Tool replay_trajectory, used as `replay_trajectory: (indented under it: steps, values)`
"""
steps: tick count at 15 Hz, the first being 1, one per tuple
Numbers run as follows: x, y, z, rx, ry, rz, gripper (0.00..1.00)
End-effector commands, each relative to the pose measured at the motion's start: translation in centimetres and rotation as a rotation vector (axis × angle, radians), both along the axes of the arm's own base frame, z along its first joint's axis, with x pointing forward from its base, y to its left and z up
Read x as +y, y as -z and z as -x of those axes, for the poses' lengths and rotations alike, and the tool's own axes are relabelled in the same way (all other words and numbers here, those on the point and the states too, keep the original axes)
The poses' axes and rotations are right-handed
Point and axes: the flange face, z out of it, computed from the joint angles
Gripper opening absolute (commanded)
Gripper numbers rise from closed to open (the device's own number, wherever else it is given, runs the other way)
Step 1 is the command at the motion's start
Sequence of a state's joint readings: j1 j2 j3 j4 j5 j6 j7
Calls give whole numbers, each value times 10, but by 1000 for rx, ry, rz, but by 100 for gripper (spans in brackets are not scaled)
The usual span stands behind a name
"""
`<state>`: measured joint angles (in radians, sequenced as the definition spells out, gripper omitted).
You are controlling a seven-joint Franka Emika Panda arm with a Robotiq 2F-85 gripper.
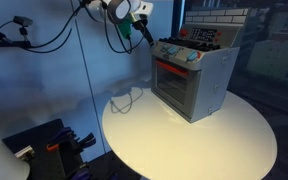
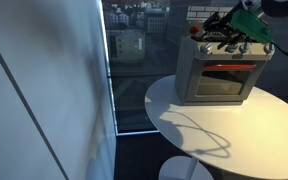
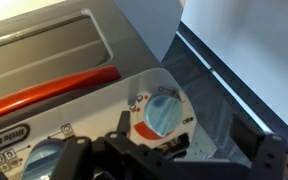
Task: Turn the first knob on the left to the left.
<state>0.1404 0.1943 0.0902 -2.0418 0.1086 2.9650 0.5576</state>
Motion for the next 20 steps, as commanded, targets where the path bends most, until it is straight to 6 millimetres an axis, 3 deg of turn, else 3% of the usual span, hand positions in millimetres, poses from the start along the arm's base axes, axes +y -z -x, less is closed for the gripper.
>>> replay_trajectory:
  steps: [1,20]
  values:
    - [6,-4,-7,-14,12,-28,100]
    - [13,-1,-10,-53,48,-109,100]
